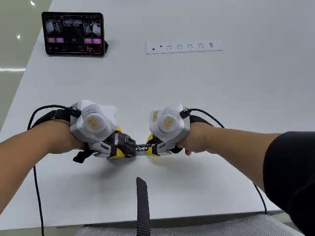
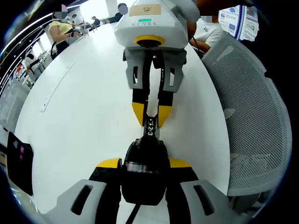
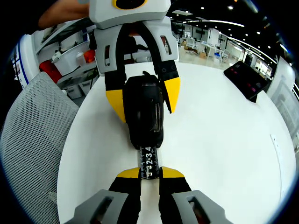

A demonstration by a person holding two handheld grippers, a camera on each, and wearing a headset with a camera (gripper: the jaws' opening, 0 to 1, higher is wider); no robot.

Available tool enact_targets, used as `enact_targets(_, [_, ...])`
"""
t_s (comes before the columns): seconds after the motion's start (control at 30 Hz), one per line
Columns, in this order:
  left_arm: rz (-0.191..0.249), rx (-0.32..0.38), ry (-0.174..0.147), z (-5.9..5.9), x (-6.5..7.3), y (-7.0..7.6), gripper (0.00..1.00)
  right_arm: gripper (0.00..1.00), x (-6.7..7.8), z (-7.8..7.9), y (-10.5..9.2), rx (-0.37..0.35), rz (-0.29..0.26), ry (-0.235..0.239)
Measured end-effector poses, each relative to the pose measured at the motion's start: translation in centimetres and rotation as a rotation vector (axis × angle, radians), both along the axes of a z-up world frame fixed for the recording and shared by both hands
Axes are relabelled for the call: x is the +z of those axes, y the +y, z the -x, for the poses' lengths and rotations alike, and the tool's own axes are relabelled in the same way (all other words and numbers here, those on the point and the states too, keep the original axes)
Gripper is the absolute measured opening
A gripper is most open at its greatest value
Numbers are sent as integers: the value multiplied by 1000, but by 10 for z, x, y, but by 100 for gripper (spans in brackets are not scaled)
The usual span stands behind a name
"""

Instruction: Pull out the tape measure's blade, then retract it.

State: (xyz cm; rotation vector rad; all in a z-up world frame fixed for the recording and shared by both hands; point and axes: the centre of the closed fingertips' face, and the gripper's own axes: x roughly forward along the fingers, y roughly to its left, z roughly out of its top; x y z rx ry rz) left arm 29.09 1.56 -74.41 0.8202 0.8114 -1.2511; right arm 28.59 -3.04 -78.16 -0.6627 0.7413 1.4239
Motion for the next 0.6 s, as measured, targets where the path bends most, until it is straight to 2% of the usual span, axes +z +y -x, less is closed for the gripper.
enact_targets(0.6, [1, -4, -4, -1, -1, -1, 31, 10, 0, 0, -10, -8, 8, 9])
